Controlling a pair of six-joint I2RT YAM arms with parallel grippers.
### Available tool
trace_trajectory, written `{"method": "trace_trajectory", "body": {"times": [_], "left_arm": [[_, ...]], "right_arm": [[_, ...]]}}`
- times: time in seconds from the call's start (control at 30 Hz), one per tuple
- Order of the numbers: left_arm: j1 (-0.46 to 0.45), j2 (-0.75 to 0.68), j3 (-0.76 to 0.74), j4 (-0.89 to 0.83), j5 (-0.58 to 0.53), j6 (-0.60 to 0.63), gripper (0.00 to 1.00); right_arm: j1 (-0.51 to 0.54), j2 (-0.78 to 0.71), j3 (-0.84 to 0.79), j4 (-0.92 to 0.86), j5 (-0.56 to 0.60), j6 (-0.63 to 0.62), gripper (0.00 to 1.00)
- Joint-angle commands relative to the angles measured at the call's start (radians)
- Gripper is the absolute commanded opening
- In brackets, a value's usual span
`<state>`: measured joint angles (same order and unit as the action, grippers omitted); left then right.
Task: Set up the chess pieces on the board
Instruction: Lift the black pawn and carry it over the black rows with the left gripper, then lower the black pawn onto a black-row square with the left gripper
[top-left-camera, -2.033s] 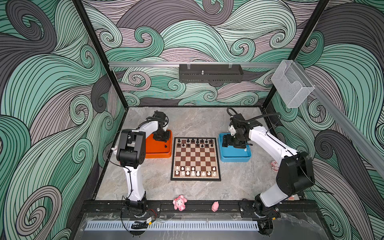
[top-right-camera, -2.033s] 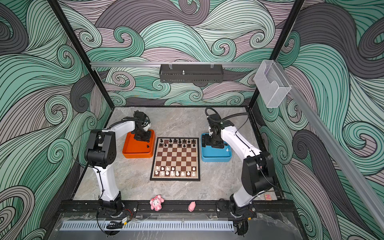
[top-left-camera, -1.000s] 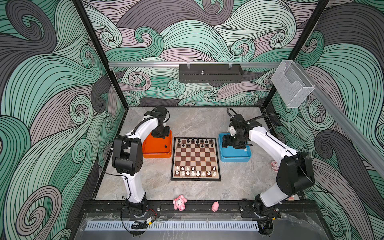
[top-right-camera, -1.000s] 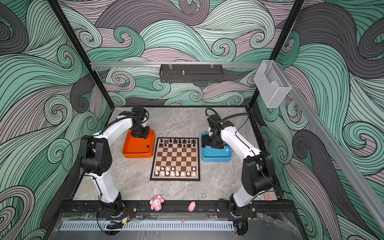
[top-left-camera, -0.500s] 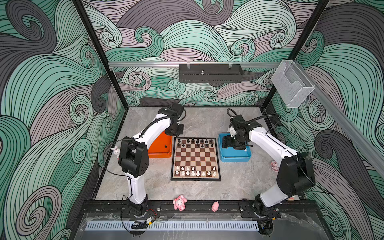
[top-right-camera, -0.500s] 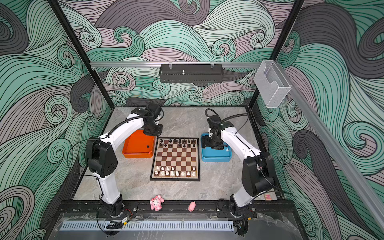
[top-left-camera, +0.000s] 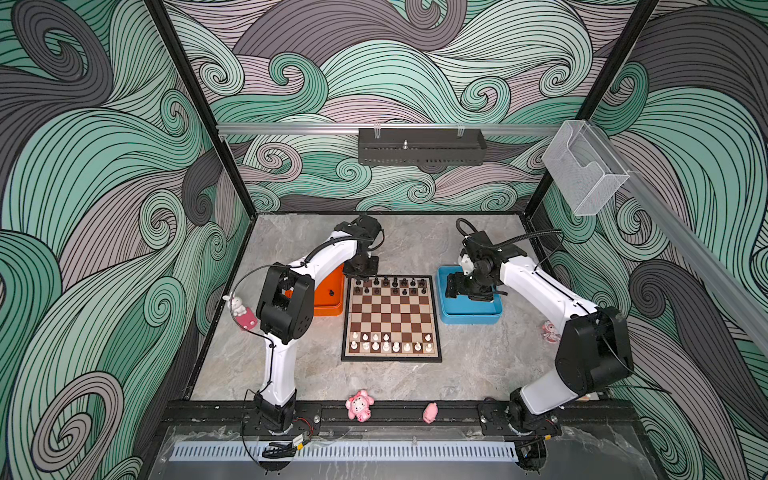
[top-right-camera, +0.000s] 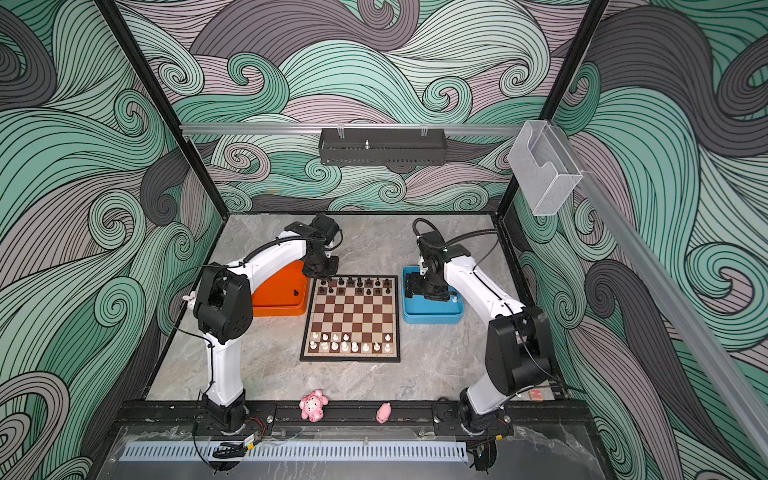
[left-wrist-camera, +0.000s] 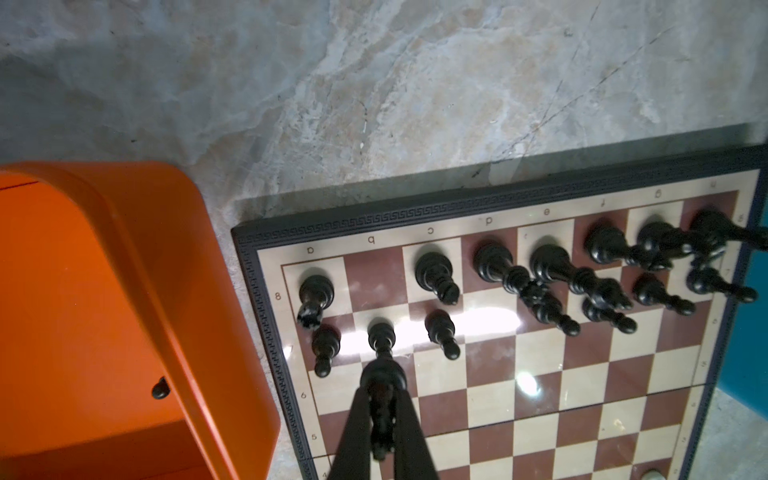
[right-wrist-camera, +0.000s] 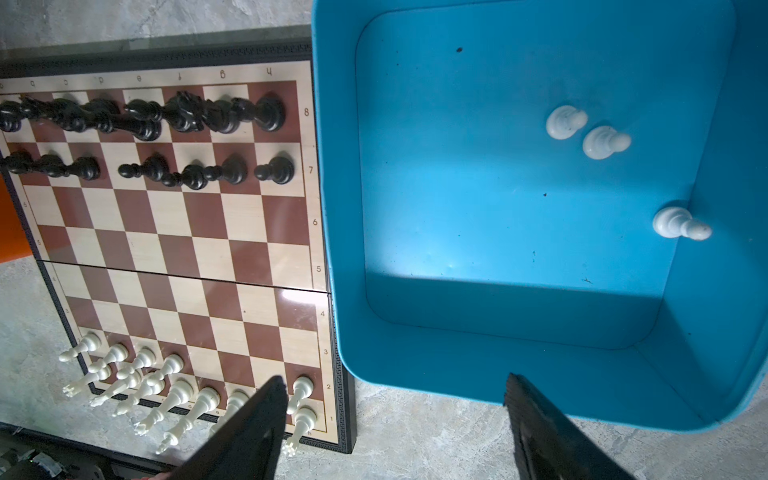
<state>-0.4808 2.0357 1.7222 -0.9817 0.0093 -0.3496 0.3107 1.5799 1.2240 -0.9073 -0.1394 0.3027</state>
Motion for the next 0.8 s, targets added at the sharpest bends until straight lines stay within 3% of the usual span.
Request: {"method": "trace_trajectory", "body": {"times": [0.0, 0.77], "left_arm": [[-0.005, 0.027, 0.037, 0.021, 0.009, -0.016, 0.03], [-0.005, 0.125, 0.087, 0.017, -0.018, -0.008, 0.03]], "right_arm": [[-0.008, -0.029, -0.015, 0.002, -0.006, -0.007, 0.83], [-0.035, -0.006, -0.018, 0.014, -0.02, -0.019, 0.83]]}}
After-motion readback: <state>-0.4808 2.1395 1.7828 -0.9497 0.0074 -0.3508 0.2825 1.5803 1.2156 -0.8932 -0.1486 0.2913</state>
